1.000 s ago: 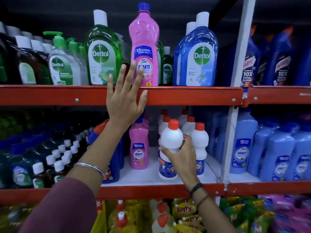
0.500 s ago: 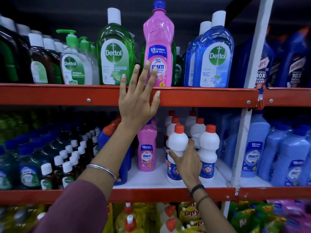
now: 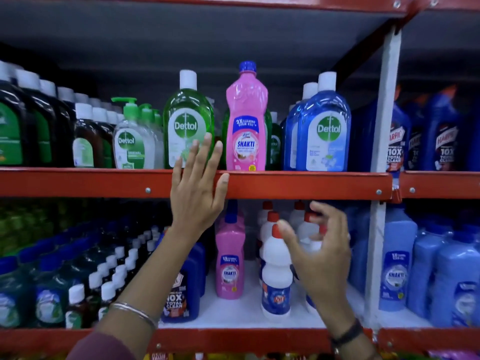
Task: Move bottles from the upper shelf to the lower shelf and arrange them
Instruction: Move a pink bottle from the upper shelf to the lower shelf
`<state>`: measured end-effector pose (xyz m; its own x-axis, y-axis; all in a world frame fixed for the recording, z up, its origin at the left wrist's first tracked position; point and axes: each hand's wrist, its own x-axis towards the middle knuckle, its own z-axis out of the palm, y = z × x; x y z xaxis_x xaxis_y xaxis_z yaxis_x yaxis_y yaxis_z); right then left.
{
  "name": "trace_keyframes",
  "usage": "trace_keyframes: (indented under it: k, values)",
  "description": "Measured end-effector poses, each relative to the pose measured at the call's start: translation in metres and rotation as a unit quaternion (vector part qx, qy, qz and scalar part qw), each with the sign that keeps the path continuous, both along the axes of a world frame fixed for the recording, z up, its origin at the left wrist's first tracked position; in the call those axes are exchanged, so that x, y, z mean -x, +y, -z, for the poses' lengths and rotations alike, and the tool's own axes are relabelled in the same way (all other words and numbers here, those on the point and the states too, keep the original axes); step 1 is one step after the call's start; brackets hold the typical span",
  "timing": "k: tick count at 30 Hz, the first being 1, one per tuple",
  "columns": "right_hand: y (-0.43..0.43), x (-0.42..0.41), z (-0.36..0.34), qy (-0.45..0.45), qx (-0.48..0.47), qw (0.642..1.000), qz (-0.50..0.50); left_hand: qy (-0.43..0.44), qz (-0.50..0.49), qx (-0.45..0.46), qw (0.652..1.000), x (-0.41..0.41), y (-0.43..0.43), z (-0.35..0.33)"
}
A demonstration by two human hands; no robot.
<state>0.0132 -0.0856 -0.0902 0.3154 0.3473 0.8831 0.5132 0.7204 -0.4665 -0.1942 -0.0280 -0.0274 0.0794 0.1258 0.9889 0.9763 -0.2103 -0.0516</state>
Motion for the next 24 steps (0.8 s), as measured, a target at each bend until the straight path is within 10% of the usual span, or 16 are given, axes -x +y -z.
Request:
trace_keyframes:
  k: [3,14,24]
  values:
    - [-0.006,0.011,-0.058,0.012,-0.079,0.99,-0.113,-0.019,-0.029,0.011,0.999,0.016,0.001,-0.005]
    - [0.059,0.051,-0.158,-0.079,0.12,0.974,-0.173,0.021,-0.094,-0.021,0.995,0.027,0.01,0.0]
    - [0.024,0.047,-0.16,0.084,-0.006,0.979,-0.186,0.026,-0.096,-0.025,0.995,0.028,0.009,-0.001]
